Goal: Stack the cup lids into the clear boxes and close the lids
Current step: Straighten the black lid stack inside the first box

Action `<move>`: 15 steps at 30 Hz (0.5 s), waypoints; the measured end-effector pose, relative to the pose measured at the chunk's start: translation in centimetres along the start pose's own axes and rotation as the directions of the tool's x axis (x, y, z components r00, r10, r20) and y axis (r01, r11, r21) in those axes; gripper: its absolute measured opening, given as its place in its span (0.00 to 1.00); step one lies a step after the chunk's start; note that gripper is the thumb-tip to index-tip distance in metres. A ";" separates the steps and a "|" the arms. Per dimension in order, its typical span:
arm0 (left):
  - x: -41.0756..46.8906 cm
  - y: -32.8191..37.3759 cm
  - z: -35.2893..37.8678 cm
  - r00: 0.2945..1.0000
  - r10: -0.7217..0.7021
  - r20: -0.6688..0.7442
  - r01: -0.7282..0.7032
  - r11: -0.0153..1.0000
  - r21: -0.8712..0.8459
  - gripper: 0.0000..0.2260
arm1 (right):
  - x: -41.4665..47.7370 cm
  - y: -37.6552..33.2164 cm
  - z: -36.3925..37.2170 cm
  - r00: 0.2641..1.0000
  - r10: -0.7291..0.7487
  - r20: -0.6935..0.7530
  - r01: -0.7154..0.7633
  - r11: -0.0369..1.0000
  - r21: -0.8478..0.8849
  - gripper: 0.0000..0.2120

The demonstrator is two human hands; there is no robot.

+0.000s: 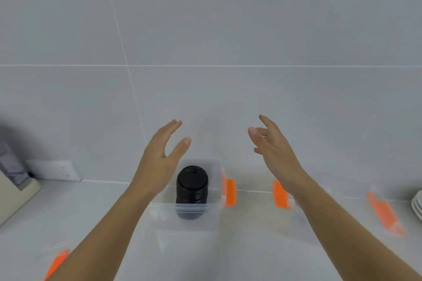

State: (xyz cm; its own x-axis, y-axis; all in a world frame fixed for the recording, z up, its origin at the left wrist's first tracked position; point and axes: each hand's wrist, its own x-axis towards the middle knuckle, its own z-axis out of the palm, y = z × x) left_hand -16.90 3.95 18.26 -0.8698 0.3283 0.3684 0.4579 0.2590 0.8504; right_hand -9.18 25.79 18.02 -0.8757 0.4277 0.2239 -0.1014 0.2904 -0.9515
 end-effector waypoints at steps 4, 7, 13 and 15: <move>0.6 -3.8 -2.2 0.995 -0.081 0.065 0.085 0.994 -0.067 0.23 | 0.8 1.3 4.7 0.994 0.086 0.065 -0.089 0.995 0.051 0.31; 1.3 -6.5 -2.8 0.981 -0.177 0.078 0.187 0.970 -0.155 0.23 | 1.3 2.9 7.9 0.977 0.190 0.099 -0.198 0.977 0.082 0.31; 4.1 -10.0 -3.2 0.804 -0.513 0.300 0.583 0.582 -0.567 0.27 | 2.7 6.1 12.1 0.888 0.450 0.097 -0.456 0.889 0.052 0.35; 4.6 -11.1 -3.3 0.721 -0.567 0.397 0.676 0.451 -0.583 0.31 | 3.4 6.9 13.0 0.858 0.509 0.059 -0.511 0.859 0.025 0.33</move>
State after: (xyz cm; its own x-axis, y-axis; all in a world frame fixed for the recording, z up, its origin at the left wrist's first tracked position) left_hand -26.58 -0.40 11.75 -0.8142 0.4509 -0.3658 -0.4883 -0.1910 0.8515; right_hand -19.01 18.09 9.46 -0.8314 0.4644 -0.3050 0.3489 0.0091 -0.9371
